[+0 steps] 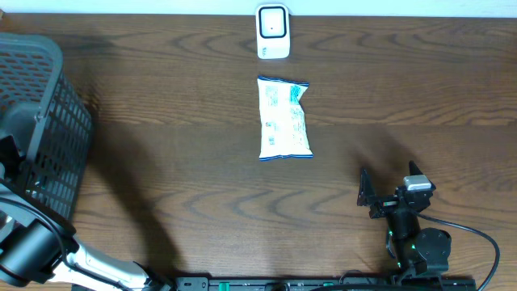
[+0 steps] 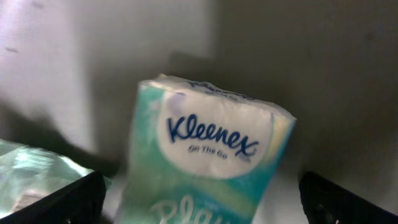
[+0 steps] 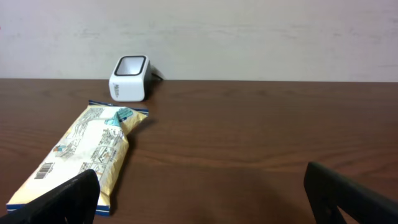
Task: Scan the item barcode
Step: 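Grasp the green Kleenex tissue pack in the basket with the left gripper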
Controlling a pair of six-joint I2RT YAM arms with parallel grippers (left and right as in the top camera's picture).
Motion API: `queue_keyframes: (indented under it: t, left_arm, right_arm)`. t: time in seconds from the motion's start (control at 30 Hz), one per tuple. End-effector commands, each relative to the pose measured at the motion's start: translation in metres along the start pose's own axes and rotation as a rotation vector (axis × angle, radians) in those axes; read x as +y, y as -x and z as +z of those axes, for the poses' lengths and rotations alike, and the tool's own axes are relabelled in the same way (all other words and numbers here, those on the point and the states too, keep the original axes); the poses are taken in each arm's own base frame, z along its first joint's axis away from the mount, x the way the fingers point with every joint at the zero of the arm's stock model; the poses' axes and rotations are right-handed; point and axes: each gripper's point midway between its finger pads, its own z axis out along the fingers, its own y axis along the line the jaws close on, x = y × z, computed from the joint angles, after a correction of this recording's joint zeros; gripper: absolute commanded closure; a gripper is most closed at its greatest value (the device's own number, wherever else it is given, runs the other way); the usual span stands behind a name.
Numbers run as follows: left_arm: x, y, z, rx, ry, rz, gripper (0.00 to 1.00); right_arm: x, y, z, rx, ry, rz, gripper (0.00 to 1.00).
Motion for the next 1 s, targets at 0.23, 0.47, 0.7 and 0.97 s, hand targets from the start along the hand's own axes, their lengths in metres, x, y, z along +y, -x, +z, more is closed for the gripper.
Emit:
queue_keyframes:
  t: [0.23, 0.47, 0.7, 0.97]
  left_arm:
    - [0.003, 0.003, 0.007, -0.012, 0.003, 0.007, 0.2]
    - [0.01, 0.026, -0.016, -0.093, 0.027, -0.061, 0.41]
    - [0.012, 0.031, -0.023, -0.118, 0.033, -0.076, 0.52]
    - [0.017, 0.051, -0.051, -0.228, 0.056, -0.12, 0.52]
  right_arm:
    - [-0.003, -0.002, 0.0, 0.007, -0.014, 0.011, 0.01]
    - [-0.003, -0.002, 0.0, 0.007, -0.014, 0.011, 0.01]
    - [-0.003, -0.002, 0.0, 0.007, -0.014, 0.011, 0.01]
    - [-0.003, -0.002, 0.0, 0.007, -0.014, 0.011, 0.01]
